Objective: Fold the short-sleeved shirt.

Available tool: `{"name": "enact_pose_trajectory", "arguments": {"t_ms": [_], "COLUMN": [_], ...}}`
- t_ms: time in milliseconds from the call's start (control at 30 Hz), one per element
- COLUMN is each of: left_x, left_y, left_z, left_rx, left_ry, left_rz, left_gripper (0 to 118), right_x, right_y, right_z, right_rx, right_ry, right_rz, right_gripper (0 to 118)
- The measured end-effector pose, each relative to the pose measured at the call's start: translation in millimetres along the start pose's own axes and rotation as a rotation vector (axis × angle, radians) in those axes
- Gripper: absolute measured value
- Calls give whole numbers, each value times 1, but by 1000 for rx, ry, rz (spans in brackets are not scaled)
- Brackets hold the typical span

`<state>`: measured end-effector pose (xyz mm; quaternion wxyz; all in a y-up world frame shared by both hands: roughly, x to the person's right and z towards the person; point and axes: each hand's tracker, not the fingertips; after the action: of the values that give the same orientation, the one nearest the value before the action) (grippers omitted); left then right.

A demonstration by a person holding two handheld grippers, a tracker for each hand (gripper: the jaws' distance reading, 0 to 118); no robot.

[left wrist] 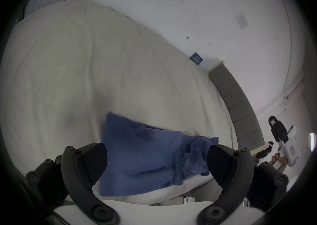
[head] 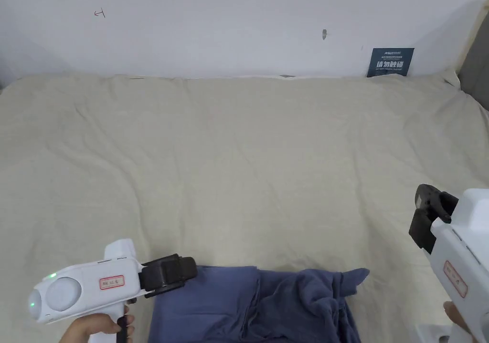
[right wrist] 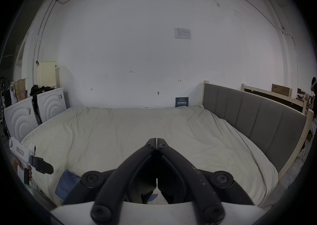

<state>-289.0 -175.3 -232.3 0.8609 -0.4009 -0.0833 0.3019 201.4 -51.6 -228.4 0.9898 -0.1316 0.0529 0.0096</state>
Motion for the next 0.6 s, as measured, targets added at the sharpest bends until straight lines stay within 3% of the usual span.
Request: {"name": "enact_pose_trajectory", "arguments": {"t_ms": [200,267,400,467,533,600], "left_x": [-47,-57,-57,-56,-51,-52], "left_y": [2,-2,-16,-23,-24,-23], "left_z": [-22,-30,-43,-51,-52,-51], "left_rx": [-85,-105,-132,-155,-144,-152], "left_ry": [64,53,30,52,75,85], "left_rz": [55,50,25,-46,-109,-85], "left_gripper": [117,111,67,53,31,11], "right_x": [-5,-8,-8,-7,-7,-6], "right_y": [-3,-4,-6,-6,-6,-7], "right_z": [-5,-7,-10,-11,-11,-11], "right_rx": [-22,-29,-44,-51,-54,-54], "right_ry": [5,5,1,-1,-4,-2], "right_rz": [12,17,25,26,29,24], "right_gripper": [2,2,2,2,2,2]}}
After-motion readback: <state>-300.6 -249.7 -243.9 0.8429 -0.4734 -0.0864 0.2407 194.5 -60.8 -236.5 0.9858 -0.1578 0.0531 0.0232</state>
